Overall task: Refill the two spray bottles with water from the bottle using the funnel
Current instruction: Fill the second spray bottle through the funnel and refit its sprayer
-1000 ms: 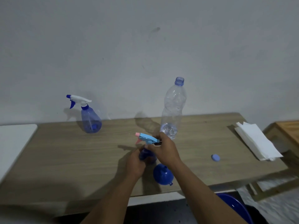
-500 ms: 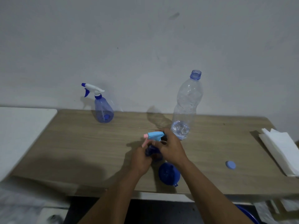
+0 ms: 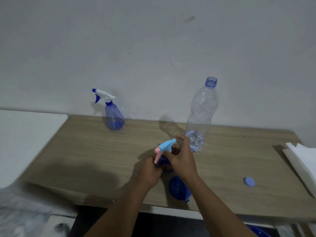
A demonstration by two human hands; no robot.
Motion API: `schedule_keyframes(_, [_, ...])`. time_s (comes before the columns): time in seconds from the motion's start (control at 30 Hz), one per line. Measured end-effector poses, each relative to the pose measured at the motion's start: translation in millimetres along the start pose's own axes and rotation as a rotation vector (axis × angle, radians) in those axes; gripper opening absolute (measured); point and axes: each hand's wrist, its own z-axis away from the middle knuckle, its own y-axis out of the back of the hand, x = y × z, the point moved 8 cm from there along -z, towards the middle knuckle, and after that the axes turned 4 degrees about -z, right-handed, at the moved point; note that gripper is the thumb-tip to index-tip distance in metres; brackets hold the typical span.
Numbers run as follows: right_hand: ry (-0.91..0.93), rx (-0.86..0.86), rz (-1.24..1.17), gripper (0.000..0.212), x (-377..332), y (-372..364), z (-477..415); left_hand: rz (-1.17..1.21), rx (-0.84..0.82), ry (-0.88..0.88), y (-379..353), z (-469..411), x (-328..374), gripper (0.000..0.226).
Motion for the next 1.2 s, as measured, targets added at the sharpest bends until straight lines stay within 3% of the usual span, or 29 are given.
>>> schedule_keyframes(0.23, [0.032, 0.004, -0.002, 0.016, 7.2, 0.6, 1.5, -0.001, 0.014, -0.013, 2.0, 1.5, 7.4, 0.029])
schedule_keyframes(0.4, [0.044, -0.062, 0.025, 0.032, 4.8, -2.4, 1.5, -0.044, 0.052, -0.047, 5.9, 4.6, 13.3, 0.035])
schedule_keyframes(0.57, [0.083, -0.08, 0.105, 0.014, 4.6, -5.1, -4.1, -0.025, -0.007, -0.04, 2.7, 3.0, 12.4, 0.035])
schedule_keyframes(0.73, [0.029, -0.106, 0.045, 0.033, 5.7, -4.5, -2.1, -0.027, 0.029, -0.052, 4.8, 3.3, 14.6, 0.029])
schedule_keyframes(0.93, [0.087, -0.135, 0.146, 0.015, 1.4, -11.4, -6.1, -0.028, -0.011, -0.019, 4.4, -1.1, 10.5, 0.032])
schedule_keyframes(1.1, [0.087, -0.161, 0.177, 0.021, 1.7, -8.6, -3.6, -0.161, 0.092, -0.102, 11.1, 1.8, 18.2, 0.031])
schedule_keyframes(1.2, [0.067, -0.141, 0.175, 0.02, 4.4, -5.4, -4.7, -0.065, 0.062, -0.059, 9.6, 0.8, 14.9, 0.027])
